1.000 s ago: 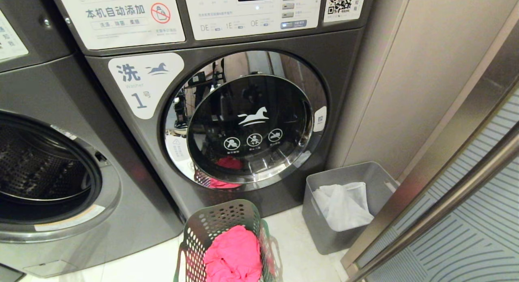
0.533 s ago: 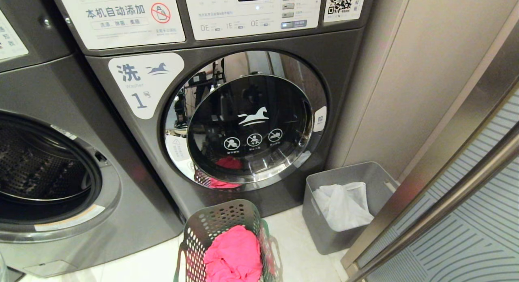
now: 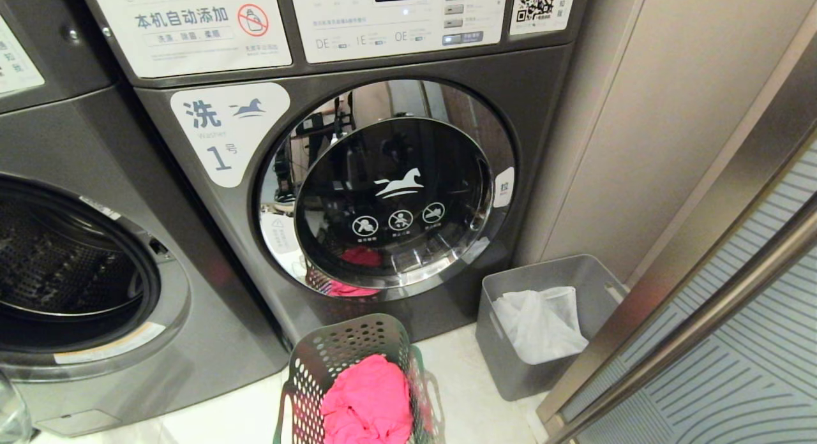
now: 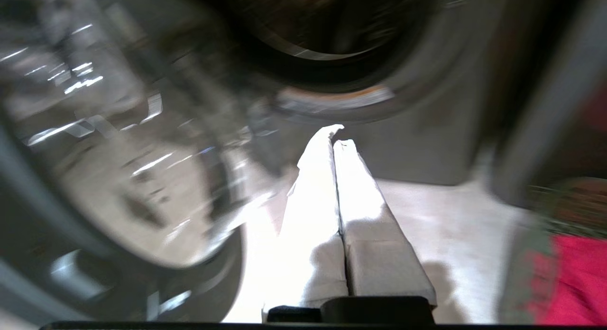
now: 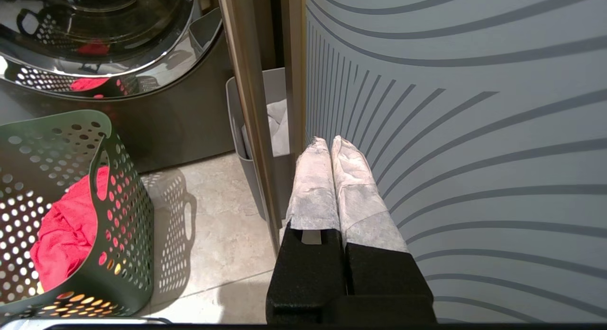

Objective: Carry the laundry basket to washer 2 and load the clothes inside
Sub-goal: Open the lid of the washing machine

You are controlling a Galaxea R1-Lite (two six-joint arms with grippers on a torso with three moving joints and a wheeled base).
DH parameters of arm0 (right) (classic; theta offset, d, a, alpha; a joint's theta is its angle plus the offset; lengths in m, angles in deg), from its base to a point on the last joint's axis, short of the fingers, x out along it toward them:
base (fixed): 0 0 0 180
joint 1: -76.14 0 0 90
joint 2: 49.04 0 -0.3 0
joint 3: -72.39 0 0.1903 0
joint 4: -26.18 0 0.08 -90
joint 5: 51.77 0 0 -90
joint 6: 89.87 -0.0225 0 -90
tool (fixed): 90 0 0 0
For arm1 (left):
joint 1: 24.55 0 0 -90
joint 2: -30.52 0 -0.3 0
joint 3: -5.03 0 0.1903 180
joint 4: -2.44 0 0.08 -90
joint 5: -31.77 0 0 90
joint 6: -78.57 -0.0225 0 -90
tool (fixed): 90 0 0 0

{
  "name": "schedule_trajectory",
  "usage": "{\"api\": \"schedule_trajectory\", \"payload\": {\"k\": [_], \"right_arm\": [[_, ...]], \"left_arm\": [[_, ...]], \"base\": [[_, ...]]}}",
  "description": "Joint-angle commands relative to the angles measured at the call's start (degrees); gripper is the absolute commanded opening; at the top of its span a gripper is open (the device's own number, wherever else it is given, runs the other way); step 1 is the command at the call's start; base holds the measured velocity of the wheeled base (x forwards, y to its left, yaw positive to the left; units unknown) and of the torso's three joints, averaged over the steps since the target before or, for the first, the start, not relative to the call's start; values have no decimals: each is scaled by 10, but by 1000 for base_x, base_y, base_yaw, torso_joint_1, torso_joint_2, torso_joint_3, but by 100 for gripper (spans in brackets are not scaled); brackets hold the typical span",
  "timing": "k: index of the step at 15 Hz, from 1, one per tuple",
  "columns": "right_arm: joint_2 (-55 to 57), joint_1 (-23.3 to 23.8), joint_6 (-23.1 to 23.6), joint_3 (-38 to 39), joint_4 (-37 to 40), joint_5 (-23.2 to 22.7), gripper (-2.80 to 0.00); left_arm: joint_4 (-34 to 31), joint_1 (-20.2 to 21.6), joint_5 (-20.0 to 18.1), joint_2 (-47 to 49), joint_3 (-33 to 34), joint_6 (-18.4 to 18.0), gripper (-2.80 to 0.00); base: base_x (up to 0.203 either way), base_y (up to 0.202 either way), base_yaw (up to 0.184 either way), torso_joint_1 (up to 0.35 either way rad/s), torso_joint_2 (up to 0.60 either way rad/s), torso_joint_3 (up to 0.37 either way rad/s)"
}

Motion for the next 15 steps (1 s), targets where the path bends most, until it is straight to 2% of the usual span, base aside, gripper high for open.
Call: {"api": "schedule_trajectory", "payload": {"k": [1, 3, 6, 9, 15], "right_arm": [[0, 0, 0, 0, 0, 0, -280], [0, 0, 0, 0, 0, 0, -280], [0, 0, 0, 0, 0, 0, -280], [0, 0, 0, 0, 0, 0, -280], [0, 0, 0, 0, 0, 0, -280]], "left_arm": [[21, 25, 139, 223, -45, 21, -280], [49, 71, 200, 321, -80, 39, -280], [113, 156, 241, 390, -106, 53, -280], [122, 201, 243, 421, -118, 55, -280], [123, 258, 233, 447, -148, 57, -280]], "base": [[0, 0, 0, 0, 0, 0], [0, 0, 0, 0, 0, 0], [0, 0, 0, 0, 0, 0], [0, 0, 0, 0, 0, 0], [0, 0, 0, 0, 0, 0]]}}
